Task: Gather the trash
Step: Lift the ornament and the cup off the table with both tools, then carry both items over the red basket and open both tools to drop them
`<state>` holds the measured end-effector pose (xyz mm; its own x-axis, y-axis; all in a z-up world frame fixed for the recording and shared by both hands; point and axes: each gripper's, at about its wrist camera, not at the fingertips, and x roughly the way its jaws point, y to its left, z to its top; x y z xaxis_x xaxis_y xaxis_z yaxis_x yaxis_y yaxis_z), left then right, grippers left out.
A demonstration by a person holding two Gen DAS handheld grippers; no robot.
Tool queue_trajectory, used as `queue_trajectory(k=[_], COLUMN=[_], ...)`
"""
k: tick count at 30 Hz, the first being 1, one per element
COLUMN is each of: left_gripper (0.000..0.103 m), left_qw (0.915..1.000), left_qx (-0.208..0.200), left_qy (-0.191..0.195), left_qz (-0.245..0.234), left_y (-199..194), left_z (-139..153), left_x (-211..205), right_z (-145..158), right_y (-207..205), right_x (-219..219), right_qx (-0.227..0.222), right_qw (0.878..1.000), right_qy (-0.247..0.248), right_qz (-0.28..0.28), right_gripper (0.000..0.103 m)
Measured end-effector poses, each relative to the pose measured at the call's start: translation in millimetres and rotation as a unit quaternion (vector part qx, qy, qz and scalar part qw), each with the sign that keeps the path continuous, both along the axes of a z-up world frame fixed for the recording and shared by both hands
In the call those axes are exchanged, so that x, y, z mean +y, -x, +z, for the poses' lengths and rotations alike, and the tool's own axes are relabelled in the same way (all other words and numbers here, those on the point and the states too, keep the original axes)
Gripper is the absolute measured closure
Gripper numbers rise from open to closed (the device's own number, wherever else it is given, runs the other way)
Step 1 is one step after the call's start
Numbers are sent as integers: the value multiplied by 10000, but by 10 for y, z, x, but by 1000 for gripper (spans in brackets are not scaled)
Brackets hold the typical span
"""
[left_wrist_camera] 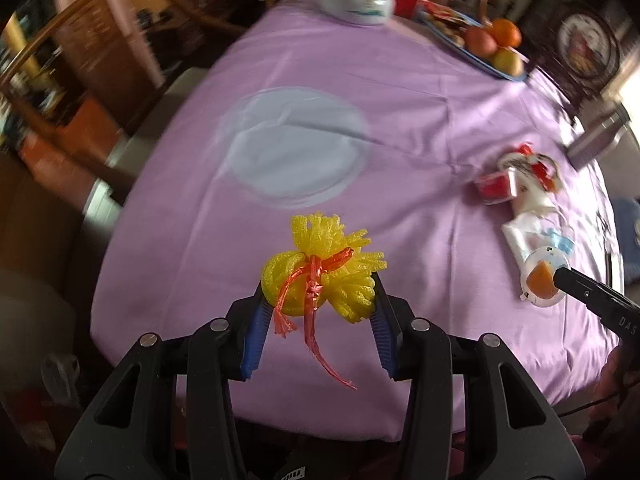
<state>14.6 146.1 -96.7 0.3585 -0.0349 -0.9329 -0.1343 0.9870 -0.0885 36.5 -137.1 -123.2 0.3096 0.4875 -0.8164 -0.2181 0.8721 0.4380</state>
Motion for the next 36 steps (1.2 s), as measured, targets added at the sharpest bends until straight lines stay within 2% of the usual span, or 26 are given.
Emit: queue_trajectory(k=[7, 15, 22, 31, 32, 34, 36], left_gripper=[57, 57, 57, 55, 53, 38, 32], left_qw=[9956, 9803, 9623, 9322, 9307, 9259, 9216], left_qx=[31, 61, 134, 505, 547, 684, 715], left_qy=[-17, -1, 41, 292, 306, 293, 276], left_qz=[935, 1973, 2716, 3571, 3603, 3703, 3804], left_y=[362, 883, 1364, 1978, 2005, 2074, 2143], left_z=[35, 50, 0, -283, -305, -364, -378], left_x=[355, 828, 1301, 1917, 1952, 2037, 2111], right_z=[3, 44, 45, 163, 177, 194, 212], right_y=[-127, -180, -126, 21, 32, 50, 74], right_x=[336, 943, 1487, 2172, 2220, 2324, 2436], right_qx=[57, 37, 69, 2, 3, 2, 10], right_qw=[9974, 9865, 9746, 9578, 9567, 9545, 9512], right_qy=[-77, -112, -77, 107, 129, 176, 222], right_qz=[710, 1632, 2239, 2873, 2908, 2978, 3077], right_gripper=[71, 71, 71, 71, 71, 71, 71])
